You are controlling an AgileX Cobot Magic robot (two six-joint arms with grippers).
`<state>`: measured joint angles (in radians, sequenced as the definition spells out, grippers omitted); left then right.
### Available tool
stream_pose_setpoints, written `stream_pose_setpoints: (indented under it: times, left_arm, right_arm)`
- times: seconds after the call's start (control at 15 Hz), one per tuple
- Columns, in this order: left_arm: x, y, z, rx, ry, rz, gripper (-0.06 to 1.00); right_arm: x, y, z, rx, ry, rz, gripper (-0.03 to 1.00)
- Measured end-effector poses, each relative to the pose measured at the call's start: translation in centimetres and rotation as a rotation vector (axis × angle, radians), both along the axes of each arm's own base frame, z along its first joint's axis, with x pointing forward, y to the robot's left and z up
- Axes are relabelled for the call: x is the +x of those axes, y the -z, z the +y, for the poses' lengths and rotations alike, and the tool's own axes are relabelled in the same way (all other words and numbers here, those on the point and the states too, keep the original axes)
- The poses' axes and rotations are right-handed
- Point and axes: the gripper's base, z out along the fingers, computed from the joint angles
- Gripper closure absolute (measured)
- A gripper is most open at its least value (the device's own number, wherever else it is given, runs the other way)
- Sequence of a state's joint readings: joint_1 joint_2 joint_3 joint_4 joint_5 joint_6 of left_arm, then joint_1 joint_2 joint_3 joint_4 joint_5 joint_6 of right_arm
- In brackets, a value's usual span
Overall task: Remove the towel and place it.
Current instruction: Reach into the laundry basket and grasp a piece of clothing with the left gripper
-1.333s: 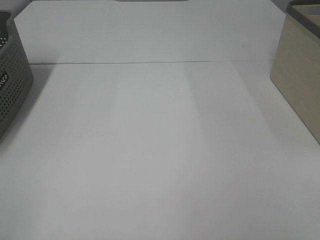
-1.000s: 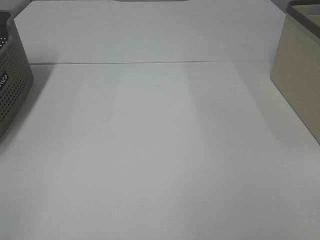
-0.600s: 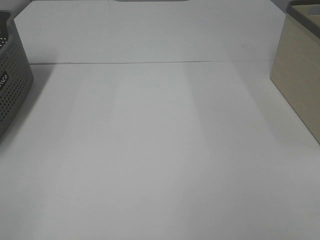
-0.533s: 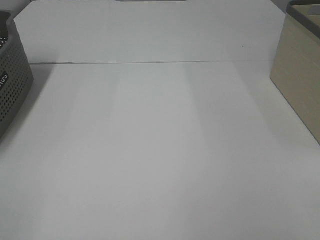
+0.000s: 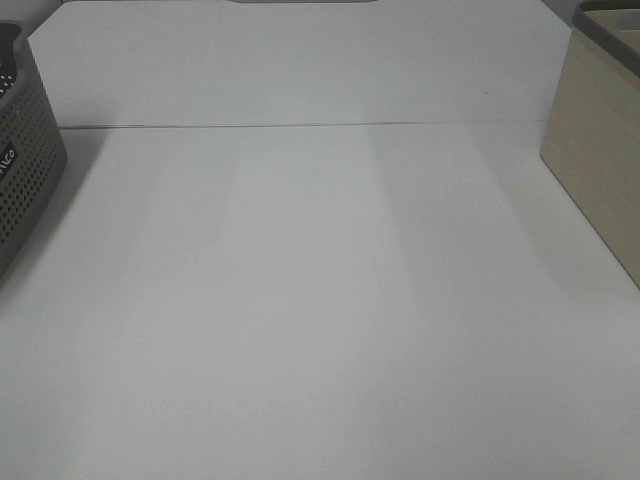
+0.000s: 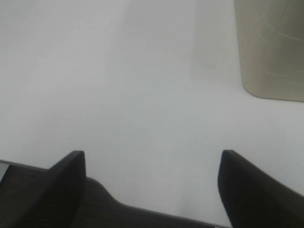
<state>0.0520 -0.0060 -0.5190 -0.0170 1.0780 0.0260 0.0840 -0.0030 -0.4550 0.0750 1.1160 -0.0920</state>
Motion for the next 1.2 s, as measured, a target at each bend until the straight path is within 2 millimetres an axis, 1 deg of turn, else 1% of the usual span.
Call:
stream_pose_setpoints:
  times: [0.07, 0.13, 0.2, 0.27, 0.33, 0.47, 0.53, 0.6, 0.67, 0.73, 0.8, 0.87, 0.93, 1.0, 1.07, 1.2]
  left_arm:
    - [0.0, -0.6, 0.0, 0.125, 0.071, 0.049, -0.05]
    - [0.2, -1.5, 0.0, 0.19, 0.117, 0.116, -0.05]
    - [0.9, -2.8, 0.0, 0.265, 0.173, 0.175, -0.05]
    - [1.4, -3.6, 0.0, 0.311, 0.207, 0.198, -0.05]
    - [2.7, -5.3, 0.1, 0.397, 0.271, 0.225, -0.05]
    - [5.9, -8.7, 0.3, 0.56, 0.399, 0.275, -0.05]
    - [8.0, -10.4, 0.4, 0.609, 0.444, 0.297, -0.05]
    - [11.7, -12.6, 0.6, 0.643, 0.474, 0.335, -0.05]
    - [14.3, -13.6, 0.8, 0.676, 0.491, 0.364, -0.05]
    - [17.3, -14.2, 1.1, 0.711, 0.5, 0.41, -0.05]
    - [20.3, -14.0, 1.6, 0.74, 0.499, 0.469, -0.05]
    - [23.4, -13.4, 2.0, 0.771, 0.505, 0.536, -0.05]
    - [25.4, -12.6, 2.3, 0.778, 0.515, 0.58, -0.05]
    - [28.2, -11.7, 2.9, 0.779, 0.527, 0.627, -0.05]
    - [30.6, -10.7, 4.0, 0.768, 0.527, 0.67, -0.05]
    - [35.1, -8.3, 6.9, 0.73, 0.52, 0.741, -0.05]
  right_arm:
    - [0.0, 0.0, 0.0, 0.0, 0.0, 0.0, 0.21]
    - [0.0, 0.0, 0.0, 0.0, 0.0, 0.0, 0.21]
    - [0.0, 0.0, 0.0, 0.0, 0.0, 0.0, 0.21]
    - [0.0, 0.0, 0.0, 0.0, 0.0, 0.0, 0.21]
    - [0.0, 0.0, 0.0, 0.0, 0.0, 0.0, 0.21]
    - [0.0, 0.0, 0.0, 0.0, 0.0, 0.0, 0.21]
    - [0.0, 0.0, 0.0, 0.0, 0.0, 0.0, 0.21]
    - [0.0, 0.0, 0.0, 0.0, 0.0, 0.0, 0.21]
    - [0.0, 0.0, 0.0, 0.0, 0.0, 0.0, 0.21]
    - [0.0, 0.0, 0.0, 0.0, 0.0, 0.0, 0.21]
    - [0.0, 0.0, 0.0, 0.0, 0.0, 0.0, 0.21]
    - [0.0, 0.0, 0.0, 0.0, 0.0, 0.0, 0.21]
    - [0.0, 0.0, 0.0, 0.0, 0.0, 0.0, 0.21]
    - [0.0, 0.0, 0.0, 0.0, 0.0, 0.0, 0.21]
    - [0.0, 0.0, 0.0, 0.0, 0.0, 0.0, 0.21]
    - [0.0, 0.0, 0.0, 0.0, 0.0, 0.0, 0.21]
